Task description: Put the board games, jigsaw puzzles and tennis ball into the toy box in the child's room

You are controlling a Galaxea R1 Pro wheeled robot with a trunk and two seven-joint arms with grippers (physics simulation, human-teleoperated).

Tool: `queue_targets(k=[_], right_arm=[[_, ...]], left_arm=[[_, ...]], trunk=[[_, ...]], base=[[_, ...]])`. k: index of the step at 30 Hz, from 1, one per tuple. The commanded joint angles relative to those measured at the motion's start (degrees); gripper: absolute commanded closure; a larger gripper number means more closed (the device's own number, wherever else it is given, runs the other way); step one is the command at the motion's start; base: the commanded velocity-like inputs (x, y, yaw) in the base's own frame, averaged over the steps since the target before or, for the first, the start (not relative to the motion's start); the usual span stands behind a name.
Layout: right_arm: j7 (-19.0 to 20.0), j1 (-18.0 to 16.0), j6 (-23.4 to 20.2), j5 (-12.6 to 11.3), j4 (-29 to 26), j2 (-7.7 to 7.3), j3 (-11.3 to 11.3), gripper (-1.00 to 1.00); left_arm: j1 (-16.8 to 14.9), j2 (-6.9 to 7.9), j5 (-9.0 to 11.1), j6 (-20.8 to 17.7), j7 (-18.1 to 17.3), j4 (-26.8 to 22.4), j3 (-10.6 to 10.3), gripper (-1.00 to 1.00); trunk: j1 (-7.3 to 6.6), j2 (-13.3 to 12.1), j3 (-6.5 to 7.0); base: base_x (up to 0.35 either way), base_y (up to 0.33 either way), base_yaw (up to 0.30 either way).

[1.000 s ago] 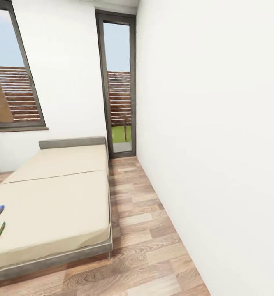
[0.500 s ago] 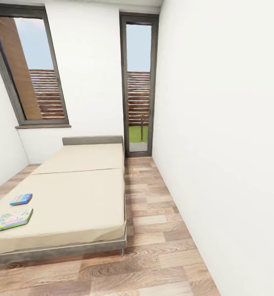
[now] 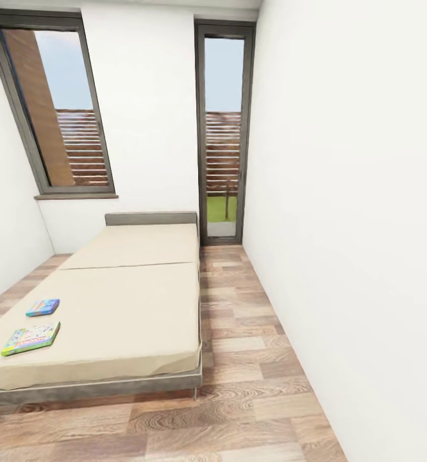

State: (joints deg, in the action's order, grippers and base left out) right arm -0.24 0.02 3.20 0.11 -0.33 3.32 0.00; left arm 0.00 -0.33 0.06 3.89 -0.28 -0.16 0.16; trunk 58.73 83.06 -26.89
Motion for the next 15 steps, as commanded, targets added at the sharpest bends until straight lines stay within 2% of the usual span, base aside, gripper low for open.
queue_targets(k=[1,15], right_arm=[[-0.03,0.0,0.14,0.0,-0.02,0.01,-0.01,-1.0],[-0.03,-0.01,0.16,0.08,-0.02,0.02,0.07,-1.0]], left_arm=[[0.0,0.01,0.01,0.15,-0.08,0.0,0.0,-1.0],[0.0,0.14,-0.06,0.21,-0.24,0.0,-0.35,-1.0]], trunk=[[0.0,0.02,-0.04],[0.0,0.02,-0.04]], base=[[0.041,0.009,0.006],[0.156,0.108,0.002]])
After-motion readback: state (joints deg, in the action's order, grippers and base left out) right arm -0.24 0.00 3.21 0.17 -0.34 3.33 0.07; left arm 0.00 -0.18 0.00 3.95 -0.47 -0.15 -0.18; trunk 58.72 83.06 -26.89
